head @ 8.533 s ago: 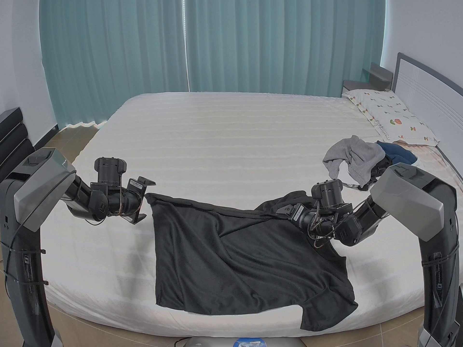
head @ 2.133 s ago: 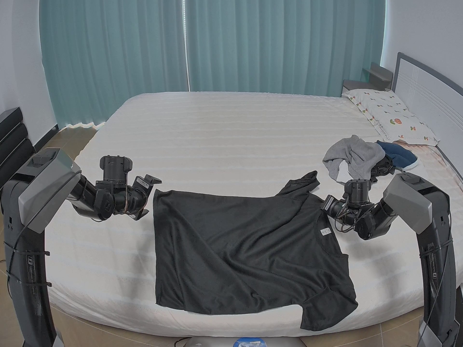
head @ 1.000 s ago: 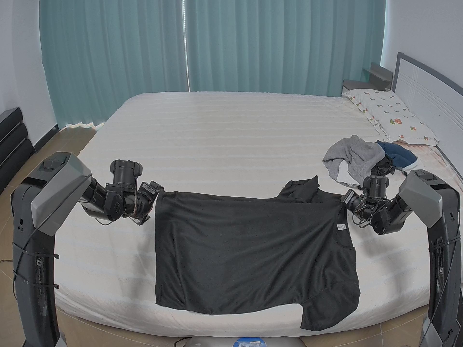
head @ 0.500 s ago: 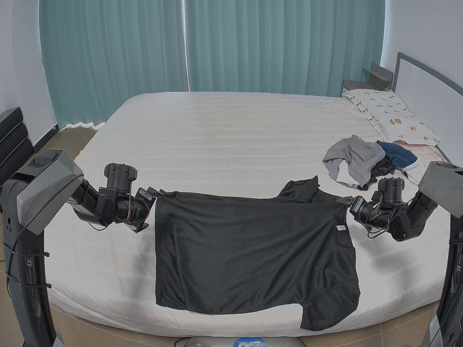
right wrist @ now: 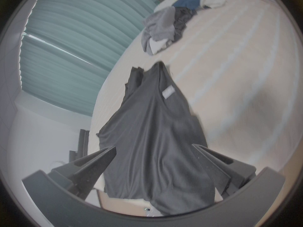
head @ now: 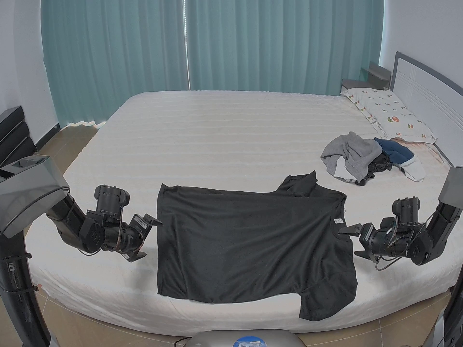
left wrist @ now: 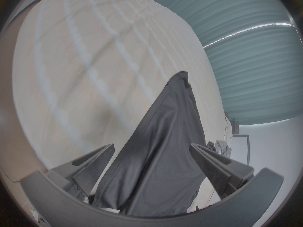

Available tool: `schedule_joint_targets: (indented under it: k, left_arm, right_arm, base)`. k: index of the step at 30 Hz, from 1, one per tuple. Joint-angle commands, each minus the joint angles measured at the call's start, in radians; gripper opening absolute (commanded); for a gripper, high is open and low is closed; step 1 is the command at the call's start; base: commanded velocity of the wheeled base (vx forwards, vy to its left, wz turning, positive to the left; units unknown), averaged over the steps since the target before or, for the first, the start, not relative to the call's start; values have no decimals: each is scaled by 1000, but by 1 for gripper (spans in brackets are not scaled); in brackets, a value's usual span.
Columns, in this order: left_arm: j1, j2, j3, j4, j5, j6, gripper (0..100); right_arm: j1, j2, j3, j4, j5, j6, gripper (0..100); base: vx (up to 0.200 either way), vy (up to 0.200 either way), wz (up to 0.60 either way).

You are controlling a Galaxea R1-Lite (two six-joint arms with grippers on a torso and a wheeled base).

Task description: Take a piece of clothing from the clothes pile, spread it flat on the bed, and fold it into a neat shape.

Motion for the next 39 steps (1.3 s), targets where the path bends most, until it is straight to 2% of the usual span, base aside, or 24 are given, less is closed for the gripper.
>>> schedule_joint_targets:
  k: [1, 3, 5, 8, 11, 12, 17, 28, 29, 39]
  left_arm:
    - [-50, -35, 84, 0, 18, 77, 100]
    - [-71, -27, 126, -6, 55, 178, 100]
    - [-96, -18, 138, -8, 81, 218, 100]
    - [-137, -3, 140, -3, 112, 223, 100]
    - [-142, -3, 140, -2, 116, 223, 100]
    - [-188, 26, 138, -8, 178, 224, 100]
    - [-222, 62, 141, -9, 245, 232, 100]
    - [-248, 91, 97, -9, 277, 229, 100]
    - [-246, 91, 94, -9, 279, 229, 0]
    - [-225, 91, 109, -3, 280, 226, 0]
  right_arm:
    - [-1, -21, 52, -42, 30, 25, 100]
    - [2, -10, 65, -59, 31, 22, 100]
    - [7, 5, 75, -77, 28, 18, 100]
    - [9, 11, 88, -114, 28, 23, 100]
    - [9, 11, 91, -117, 30, 23, 100]
    - [10, 22, 108, -145, 28, 22, 100]
    - [10, 23, 118, -160, 27, 23, 100]
    - [12, 23, 124, -163, 28, 22, 100]
    - [10, 23, 124, -163, 28, 22, 100]
    - [19, 23, 141, -163, 24, 15, 100]
  base:
    - [0, 0, 0]
    - [0, 0, 0]
    - [0, 0, 0]
    - [0, 0, 0]
    - [0, 0, 0]
    - [0, 0, 0]
    - [0, 0, 0]
    - [0, 0, 0]
    - [0, 0, 0]
    - [0, 0, 0]
